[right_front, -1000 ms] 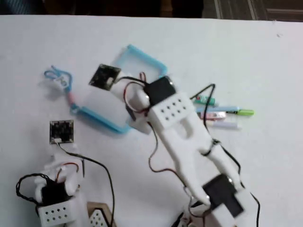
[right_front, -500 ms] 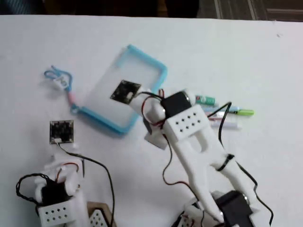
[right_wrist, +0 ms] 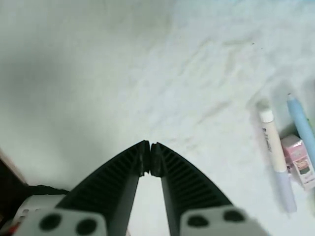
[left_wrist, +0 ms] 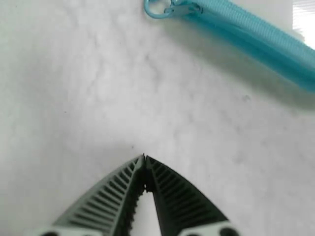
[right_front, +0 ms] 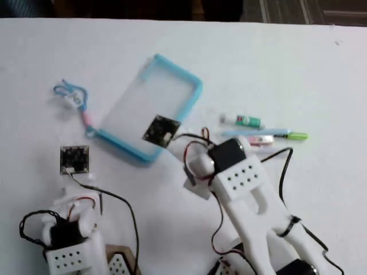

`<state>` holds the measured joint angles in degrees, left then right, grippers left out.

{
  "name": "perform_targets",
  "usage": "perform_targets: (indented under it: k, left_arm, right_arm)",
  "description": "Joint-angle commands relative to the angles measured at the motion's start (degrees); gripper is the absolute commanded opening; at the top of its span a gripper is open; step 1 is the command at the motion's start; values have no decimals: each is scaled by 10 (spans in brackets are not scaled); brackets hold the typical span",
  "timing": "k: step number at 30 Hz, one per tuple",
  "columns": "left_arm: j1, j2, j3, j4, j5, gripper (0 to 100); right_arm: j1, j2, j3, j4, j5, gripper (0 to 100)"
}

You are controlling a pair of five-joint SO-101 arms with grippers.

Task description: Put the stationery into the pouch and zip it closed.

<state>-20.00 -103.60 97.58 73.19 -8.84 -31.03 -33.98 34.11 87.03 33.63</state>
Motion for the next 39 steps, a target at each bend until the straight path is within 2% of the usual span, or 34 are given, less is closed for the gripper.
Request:
perform_targets:
  k: [1,39]
  left_arm:
    - [-5,-4,-5,3,1,25]
    - [-5,-4,-5,3,1,25]
  right_arm:
    - [-2,-27,10,-11,-4,18]
    - [-6,-31,9,-31,-4,18]
